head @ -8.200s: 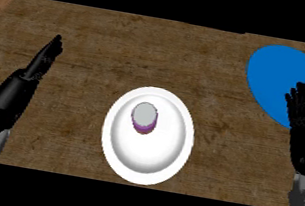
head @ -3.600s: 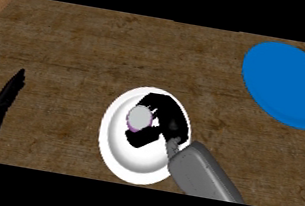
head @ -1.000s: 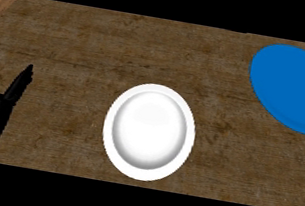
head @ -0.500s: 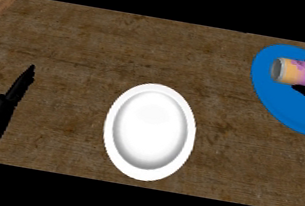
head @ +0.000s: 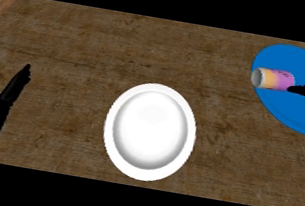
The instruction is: Pick the can from the plate and place it in the plate
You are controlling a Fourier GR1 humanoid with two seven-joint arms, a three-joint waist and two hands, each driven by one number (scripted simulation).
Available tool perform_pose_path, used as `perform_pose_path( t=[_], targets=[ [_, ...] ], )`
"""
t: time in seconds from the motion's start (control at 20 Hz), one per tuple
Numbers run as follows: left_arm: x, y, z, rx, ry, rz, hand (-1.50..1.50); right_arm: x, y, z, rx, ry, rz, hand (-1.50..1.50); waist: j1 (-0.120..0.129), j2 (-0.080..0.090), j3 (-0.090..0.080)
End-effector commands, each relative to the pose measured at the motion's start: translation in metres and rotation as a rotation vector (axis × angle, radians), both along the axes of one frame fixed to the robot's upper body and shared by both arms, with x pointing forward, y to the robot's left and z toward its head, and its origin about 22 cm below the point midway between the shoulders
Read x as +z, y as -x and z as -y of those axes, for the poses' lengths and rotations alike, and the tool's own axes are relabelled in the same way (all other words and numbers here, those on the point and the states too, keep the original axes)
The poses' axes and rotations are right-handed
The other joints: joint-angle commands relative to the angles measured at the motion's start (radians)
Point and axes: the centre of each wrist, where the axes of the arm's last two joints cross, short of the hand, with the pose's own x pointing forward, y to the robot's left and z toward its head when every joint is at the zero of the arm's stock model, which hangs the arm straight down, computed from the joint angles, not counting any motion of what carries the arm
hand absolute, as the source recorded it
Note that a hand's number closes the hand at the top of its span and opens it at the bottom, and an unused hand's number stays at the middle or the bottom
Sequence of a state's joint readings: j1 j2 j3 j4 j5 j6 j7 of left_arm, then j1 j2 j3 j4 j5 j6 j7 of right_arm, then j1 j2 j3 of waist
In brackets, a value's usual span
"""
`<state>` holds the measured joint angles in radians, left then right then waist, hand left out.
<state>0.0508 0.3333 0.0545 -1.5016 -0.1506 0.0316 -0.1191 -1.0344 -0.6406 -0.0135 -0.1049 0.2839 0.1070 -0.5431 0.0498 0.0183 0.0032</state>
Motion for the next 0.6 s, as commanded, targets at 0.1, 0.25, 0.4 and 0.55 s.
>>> perform_pose_path(
  t=[0.1,0.25,0.4,0.55],
  targets=[
    [-0.018,0.0,-0.002,0.029,-0.003,-0.014,0.0,0.024,0.007,0.027,-0.128,-0.23,0.148,-1.5,-0.015,0.002,-0.001],
    [-0.001,-0.001,0.01,-0.001,0.009,-0.007,0.0,0.033,0.023,0.055,-0.227,-0.3,0.139,-1.5,-0.004,0.002,0.001],
    [-0.008,0.009,0.002,-0.002,0.006,0.012,0.0,0.017,0.04,0.072,-0.289,-0.367,0.149,-1.5,0.0,0.004,0.001],
    [-0.012,0.003,-0.007,0.014,0.012,-0.007,0.0,0.036,0.063,0.107,-0.26,-0.497,0.224,-1.5,-0.009,0.01,0.003]
  ],
)
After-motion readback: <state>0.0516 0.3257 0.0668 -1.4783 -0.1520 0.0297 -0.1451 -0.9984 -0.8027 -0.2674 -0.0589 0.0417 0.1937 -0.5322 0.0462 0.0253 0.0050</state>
